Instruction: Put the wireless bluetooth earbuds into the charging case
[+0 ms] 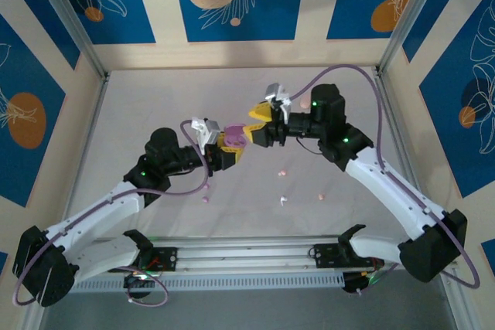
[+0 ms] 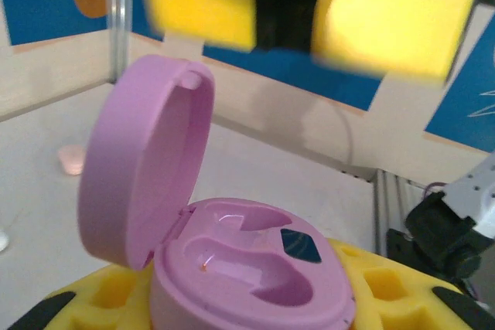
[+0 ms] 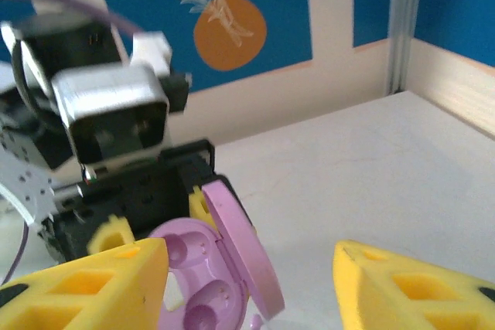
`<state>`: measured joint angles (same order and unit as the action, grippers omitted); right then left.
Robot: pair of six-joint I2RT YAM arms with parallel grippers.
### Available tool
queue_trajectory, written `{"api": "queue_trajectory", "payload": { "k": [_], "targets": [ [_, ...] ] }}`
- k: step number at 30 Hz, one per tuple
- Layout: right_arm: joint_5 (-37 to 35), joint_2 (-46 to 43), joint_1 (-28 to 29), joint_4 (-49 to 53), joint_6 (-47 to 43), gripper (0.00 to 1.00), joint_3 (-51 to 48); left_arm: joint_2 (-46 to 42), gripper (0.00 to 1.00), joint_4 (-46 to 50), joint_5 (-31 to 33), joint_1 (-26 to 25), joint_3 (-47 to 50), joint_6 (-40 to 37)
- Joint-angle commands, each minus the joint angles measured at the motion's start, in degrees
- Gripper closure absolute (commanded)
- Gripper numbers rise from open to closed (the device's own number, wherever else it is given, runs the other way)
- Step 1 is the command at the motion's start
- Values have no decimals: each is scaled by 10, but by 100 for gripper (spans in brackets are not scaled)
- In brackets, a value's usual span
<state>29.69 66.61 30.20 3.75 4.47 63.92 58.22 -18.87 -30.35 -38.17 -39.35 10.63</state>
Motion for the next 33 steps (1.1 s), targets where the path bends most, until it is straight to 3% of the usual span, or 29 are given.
{"api": "queue_trajectory", "payload": {
  "k": [1,3,6,10,16,21,28,33],
  "targets": [
    [-29,-27,-25,32,118,41,23,-21,68,-25,52,-5,14,10],
    [-67,-28,-41,69,158,41,24,-33,69,-26,72,-4,22,10],
    [-131,-6,-65,141,222,50,21,-60,69,-23,104,-4,31,11],
    [-112,64,-70,206,266,58,7,-103,69,-3,151,-4,30,18],
    [-55,216,-27,175,330,64,-13,-161,69,27,179,-5,14,20],
    [-48,350,49,213,263,64,78,-193,69,64,187,-4,-8,17],
    [-129,507,142,358,112,64,272,-220,69,103,187,-4,-40,11],
    [-157,580,176,424,46,63,376,-231,69,103,184,-5,-51,16]
  ]
}}
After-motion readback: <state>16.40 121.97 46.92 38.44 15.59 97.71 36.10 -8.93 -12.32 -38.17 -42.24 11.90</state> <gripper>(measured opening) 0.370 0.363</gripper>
